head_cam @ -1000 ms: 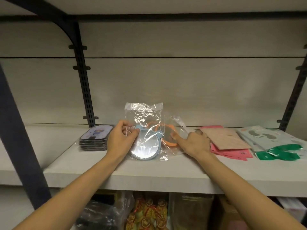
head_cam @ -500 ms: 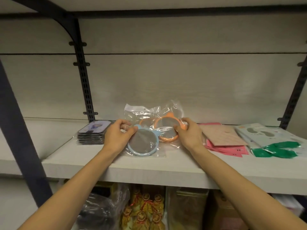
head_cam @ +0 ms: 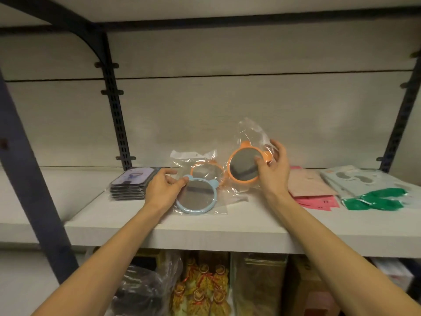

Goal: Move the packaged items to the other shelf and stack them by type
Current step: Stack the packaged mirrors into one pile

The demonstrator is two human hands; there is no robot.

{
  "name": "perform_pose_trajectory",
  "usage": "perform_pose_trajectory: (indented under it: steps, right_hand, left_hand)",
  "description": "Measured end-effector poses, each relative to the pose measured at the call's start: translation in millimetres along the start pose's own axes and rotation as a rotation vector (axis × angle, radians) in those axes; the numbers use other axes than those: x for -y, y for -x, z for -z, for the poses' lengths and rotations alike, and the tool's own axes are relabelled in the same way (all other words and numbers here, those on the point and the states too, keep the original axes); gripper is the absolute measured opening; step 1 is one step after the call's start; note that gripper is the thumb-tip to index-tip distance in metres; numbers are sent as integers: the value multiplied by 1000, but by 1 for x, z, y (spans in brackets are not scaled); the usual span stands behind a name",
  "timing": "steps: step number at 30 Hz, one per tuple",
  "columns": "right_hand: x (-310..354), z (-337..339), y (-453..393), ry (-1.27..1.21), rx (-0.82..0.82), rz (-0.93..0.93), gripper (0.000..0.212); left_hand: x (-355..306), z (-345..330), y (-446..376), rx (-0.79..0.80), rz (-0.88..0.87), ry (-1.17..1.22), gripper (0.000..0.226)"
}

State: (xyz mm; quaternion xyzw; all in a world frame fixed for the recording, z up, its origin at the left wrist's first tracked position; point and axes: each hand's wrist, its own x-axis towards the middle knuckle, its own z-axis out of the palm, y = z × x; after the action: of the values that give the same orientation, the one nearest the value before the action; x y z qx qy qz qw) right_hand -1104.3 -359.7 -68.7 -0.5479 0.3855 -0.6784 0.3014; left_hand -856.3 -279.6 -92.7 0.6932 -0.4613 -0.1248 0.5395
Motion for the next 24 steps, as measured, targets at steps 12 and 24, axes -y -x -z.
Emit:
perform_pose_trajectory:
  steps: [12, 24]
  right_hand:
    - [14, 5, 9, -198, -82, -53, 60]
    - [-4, -56, 53, 185, 436, -22, 66]
  left_hand:
    - [3, 4, -2, -12, 34, -7, 42]
    - [1, 9, 1, 30, 61, 103, 63]
